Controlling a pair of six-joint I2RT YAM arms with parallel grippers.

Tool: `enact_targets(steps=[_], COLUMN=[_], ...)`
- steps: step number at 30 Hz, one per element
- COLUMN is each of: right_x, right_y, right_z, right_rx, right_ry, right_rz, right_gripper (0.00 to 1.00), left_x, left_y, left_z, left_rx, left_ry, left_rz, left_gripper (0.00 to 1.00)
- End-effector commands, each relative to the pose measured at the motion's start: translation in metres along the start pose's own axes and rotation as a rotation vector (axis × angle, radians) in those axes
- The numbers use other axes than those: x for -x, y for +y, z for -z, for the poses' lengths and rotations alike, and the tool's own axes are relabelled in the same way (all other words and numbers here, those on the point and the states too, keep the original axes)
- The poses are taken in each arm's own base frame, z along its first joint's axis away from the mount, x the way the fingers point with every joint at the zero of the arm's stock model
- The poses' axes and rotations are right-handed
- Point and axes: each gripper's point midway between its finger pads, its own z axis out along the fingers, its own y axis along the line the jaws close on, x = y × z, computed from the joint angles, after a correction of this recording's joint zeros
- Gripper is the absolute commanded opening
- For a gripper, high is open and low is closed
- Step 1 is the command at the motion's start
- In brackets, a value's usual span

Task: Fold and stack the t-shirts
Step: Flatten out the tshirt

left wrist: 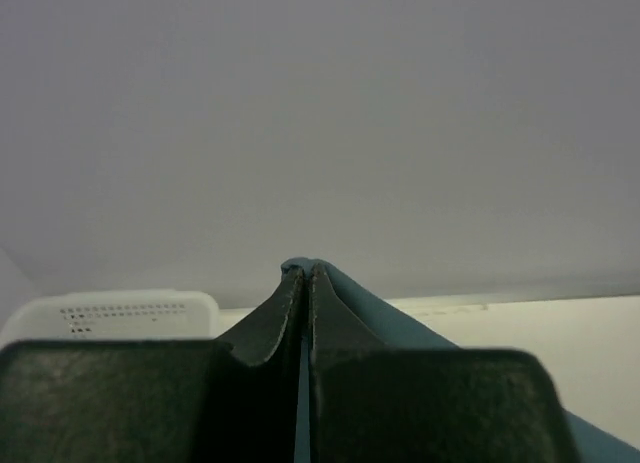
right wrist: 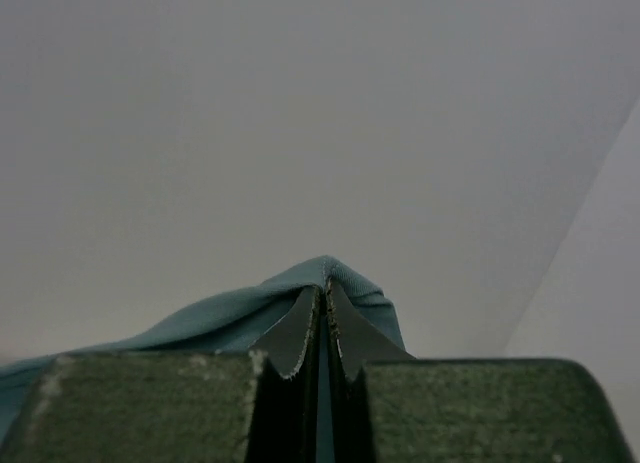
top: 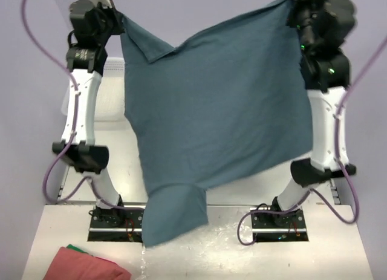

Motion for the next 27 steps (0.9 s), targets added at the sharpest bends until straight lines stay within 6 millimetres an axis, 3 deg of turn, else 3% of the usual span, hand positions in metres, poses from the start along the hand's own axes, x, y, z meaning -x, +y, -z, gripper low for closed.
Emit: enact_targets(steps=[1,2,4,7,11,14,15,16,17,18,19,20,21,22,23,24,25,26,27], right_x=[0.013,0.003,-0.005,-0.015,-0.026,-0.012,-0.005,-0.010,-0.003,0.004,0.029,0.038,0.043,0.064,0.071,0.082,0.105,0.106,0.112], right_y=[-0.002,-0.005,-0.007,-0.008,-0.008,-0.009,-0.011,-0.008,-0.009,-0.009,-0.012,-0.013,-0.013,-0.019,-0.014,-0.016,-0.018,-0.028,-0.033], right_z=[-0.027,-0.040,-0.050,-0.059,-0.057,-0.033,-0.017,-0.010,0.001,0.013,0.041,0.055,0.069,0.095,0.109,0.125,0.153,0.164,0.175], right_rx=[0.034,0.030,0.025,0.030,0.036,0.035,0.030,0.025,0.019,0.020,0.020,0.023,0.024,0.018,0.029,0.030,0.062,0.033,0.032], right_ry=[-0.089,-0.080,-0.079,-0.072,-0.027,-0.029,-0.033,-0.012,-0.019,-0.027,-0.071,-0.080,-0.075,-0.115,-0.124,-0.148,-0.200,-0.183,-0.194], right_rz=[0.005,0.026,0.048,0.088,0.109,0.115,0.124,0.152,0.158,0.161,0.149,0.139,0.134,0.140,0.126,0.120,0.094,0.085,0.065], right_gripper=[0.00,0.00,0.00,0.00,0.00,0.00,0.00,0.00,0.00,0.00,0.00,0.00,0.00,0.00,0.00,0.00,0.00,0.00,0.00], left_x=[0.059,0.053,0.053,0.065,0.074,0.090,0.107,0.107,0.112,0.131,0.131,0.136,0.154,0.158,0.161,0.178,0.180,0.188,0.205], left_y=[0.031,0.042,0.052,0.045,0.027,0.010,-0.002,-0.013,-0.018,-0.025,-0.039,-0.044,-0.050,-0.056,-0.069,-0.072,-0.076,-0.080,-0.078], left_z=[-0.013,-0.024,-0.028,-0.029,-0.022,0.000,0.020,0.027,0.037,0.062,0.072,0.084,0.112,0.126,0.140,0.171,0.187,0.203,0.238], left_rx=[0.169,0.178,0.206,0.177,0.159,0.154,0.155,0.136,0.142,0.140,0.111,0.116,0.103,0.082,0.042,0.023,-0.005,-0.045,-0.069], left_ry=[-0.172,-0.170,-0.187,-0.240,-0.255,-0.270,-0.302,-0.295,-0.302,-0.338,-0.328,-0.332,-0.369,-0.375,-0.376,-0.418,-0.416,-0.434,-0.488], left_rz=[-0.163,-0.170,-0.183,-0.193,-0.227,-0.255,-0.260,-0.255,-0.249,-0.253,-0.246,-0.236,-0.216,-0.204,-0.184,-0.152,-0.133,-0.115,-0.078], left_gripper=[0.00,0.00,0.00,0.00,0.00,0.00,0.00,0.00,0.00,0.00,0.00,0.00,0.00,0.00,0.00,0.00,0.00,0.00,0.00])
